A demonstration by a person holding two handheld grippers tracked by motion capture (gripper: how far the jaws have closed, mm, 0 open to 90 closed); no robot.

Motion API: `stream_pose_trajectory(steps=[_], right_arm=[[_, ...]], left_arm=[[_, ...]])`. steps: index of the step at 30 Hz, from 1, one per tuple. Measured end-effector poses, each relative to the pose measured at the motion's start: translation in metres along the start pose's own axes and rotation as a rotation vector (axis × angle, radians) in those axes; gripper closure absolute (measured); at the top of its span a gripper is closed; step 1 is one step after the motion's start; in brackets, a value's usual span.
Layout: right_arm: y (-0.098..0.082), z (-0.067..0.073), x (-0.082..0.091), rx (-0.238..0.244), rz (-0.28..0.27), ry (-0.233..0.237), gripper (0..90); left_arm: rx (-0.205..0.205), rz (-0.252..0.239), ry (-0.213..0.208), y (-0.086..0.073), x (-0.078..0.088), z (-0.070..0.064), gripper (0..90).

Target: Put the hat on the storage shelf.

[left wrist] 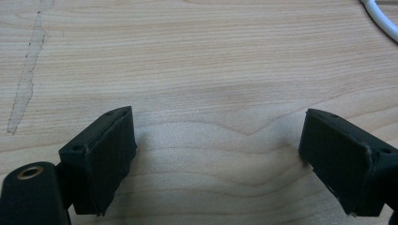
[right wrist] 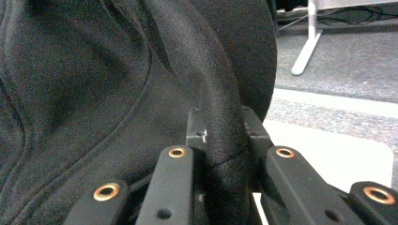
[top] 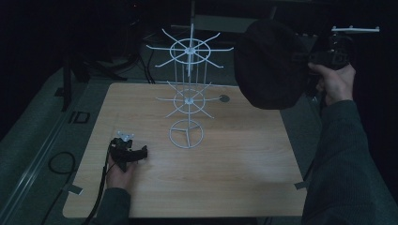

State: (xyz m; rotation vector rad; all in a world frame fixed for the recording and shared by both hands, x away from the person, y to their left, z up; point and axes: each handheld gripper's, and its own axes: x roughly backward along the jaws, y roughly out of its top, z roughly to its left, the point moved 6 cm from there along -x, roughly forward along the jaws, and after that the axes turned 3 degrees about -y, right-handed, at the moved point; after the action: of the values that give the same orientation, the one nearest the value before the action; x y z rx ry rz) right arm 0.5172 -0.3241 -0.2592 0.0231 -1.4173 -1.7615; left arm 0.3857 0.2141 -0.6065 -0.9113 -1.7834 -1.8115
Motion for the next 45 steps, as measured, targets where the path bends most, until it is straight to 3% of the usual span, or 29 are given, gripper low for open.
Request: stream_pose_trajectory(steps=[5,12,24,29,35,45], right_arm=[[-0.002,-0.001,0.001,-0.017,-0.011,0.055,78.6],[-0.001,0.000,0.003,-0.026,-0.016,0.089,78.6],[0.007,0.017,0.000,-0.029,-0.044,0.184,78.6],[0.009,0.023,-0.006,-0.028,-0.042,0.191,78.6],[0.009,0.037,-0.020,-0.030,-0.037,0.231,78.5],[0.008,0.049,-0.038,-0.026,-0.004,0.225,78.3]], left_arm=[[0.000,0.000,0.000,0.000,0.000,0.000,12.1],[0.000,0.000,0.000,0.000,0.000,0.000,12.1],[0.000,0.002,-0.001,0.000,0.000,0.000,12.1],[-0.002,0.003,-0.001,0.000,0.000,0.000,12.1],[-0.002,0.003,-0.001,0.000,0.000,0.000,12.1],[-0.002,0.004,-0.001,0.000,0.000,0.000,12.1]])
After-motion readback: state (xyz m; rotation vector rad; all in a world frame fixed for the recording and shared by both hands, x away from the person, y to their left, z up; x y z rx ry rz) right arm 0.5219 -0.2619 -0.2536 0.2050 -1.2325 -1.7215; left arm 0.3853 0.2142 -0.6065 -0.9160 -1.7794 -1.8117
